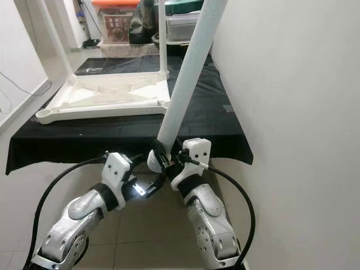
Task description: Building children table
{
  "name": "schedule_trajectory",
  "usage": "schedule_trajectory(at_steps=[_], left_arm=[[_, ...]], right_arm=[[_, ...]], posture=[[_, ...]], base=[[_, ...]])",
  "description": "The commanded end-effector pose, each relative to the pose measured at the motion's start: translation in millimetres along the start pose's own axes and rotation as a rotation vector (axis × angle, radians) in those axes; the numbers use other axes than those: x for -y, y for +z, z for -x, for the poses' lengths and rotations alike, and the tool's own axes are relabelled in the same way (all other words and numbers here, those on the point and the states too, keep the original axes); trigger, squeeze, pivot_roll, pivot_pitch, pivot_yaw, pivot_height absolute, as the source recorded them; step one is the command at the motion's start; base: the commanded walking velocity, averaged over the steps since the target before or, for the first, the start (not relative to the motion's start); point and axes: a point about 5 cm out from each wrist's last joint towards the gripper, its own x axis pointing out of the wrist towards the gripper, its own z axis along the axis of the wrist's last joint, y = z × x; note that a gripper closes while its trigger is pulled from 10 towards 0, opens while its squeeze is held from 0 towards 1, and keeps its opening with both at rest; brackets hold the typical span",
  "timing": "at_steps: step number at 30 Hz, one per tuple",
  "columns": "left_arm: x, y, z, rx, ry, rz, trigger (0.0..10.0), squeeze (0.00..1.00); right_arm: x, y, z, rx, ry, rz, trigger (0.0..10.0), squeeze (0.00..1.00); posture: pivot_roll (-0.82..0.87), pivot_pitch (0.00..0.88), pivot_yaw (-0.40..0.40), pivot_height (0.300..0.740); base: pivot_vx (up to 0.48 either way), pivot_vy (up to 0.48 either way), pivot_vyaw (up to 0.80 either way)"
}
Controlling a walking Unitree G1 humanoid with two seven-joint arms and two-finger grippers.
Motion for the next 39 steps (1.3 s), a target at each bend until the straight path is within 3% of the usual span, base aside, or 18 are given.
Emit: schedule_trajectory(at_steps=[1, 19, 39], left_arm=[[2.7, -1.9, -2.7, -0.018, -0.031, 0.002, 10.0, 0.0], [8.2, -8.8, 0.0, -0.048, -0.074, 0.027, 10.0, 0.0], [14.3, -17.3, -2.2, -0.082, -0.129, 0.046, 10.0, 0.0]], right_arm=[[-6.8, -1.4, 0.8, -0.015, 0.04, -0.016, 10.0, 0.0], [-12.6, 0.6, 2.8, -0.013, 0.089, -0.031, 10.0, 0.0], [-29.6, 2.5, 9.5, -0.01, 0.235, -0.003, 10.0, 0.0]], posture=[[0.03, 0.048, -0.006, 0.74], [0.03, 0.047, -0.008, 0.74], [0.02, 0.042, -0.008, 0.74]], base=[[0.0, 0.0, 0.0], [0.0, 0.0, 0.0], [0.0, 0.0, 0.0]])
